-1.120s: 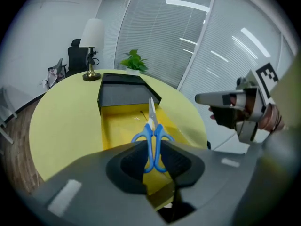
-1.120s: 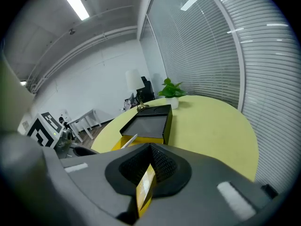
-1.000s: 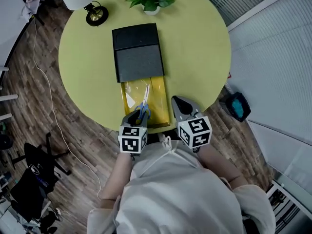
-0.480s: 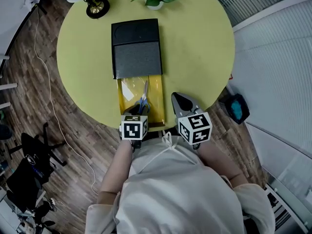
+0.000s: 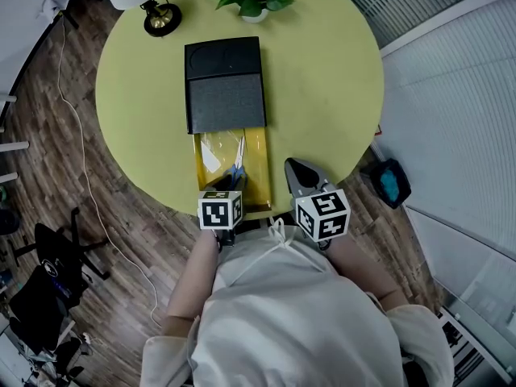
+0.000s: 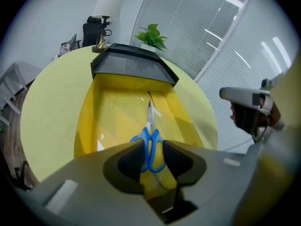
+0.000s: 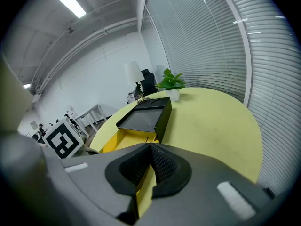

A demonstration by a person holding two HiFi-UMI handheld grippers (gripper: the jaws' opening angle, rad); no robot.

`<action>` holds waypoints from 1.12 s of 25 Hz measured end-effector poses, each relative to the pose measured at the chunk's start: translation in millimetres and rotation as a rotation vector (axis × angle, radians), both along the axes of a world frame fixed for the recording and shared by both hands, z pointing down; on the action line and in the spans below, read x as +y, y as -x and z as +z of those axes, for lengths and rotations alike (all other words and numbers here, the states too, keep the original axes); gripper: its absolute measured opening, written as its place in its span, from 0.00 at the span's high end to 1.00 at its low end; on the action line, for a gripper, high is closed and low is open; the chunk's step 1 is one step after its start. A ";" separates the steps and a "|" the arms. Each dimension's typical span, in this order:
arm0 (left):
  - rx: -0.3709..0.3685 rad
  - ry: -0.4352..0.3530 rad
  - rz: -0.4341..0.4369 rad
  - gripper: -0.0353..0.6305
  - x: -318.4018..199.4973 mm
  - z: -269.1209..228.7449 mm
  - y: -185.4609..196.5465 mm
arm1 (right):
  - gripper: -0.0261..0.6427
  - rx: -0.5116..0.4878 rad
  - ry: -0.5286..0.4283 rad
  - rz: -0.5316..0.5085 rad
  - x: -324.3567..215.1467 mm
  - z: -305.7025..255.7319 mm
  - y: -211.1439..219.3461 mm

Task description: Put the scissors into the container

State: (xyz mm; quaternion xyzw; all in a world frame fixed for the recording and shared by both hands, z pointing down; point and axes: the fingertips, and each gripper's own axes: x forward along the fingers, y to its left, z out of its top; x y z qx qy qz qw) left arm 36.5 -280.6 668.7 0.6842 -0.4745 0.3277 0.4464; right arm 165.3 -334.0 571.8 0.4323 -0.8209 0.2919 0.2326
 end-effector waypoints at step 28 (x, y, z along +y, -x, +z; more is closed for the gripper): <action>0.011 -0.794 -0.079 0.94 -70.4 -232.1 35.3 | 0.96 -0.025 -0.329 0.005 -17.9 -99.3 24.7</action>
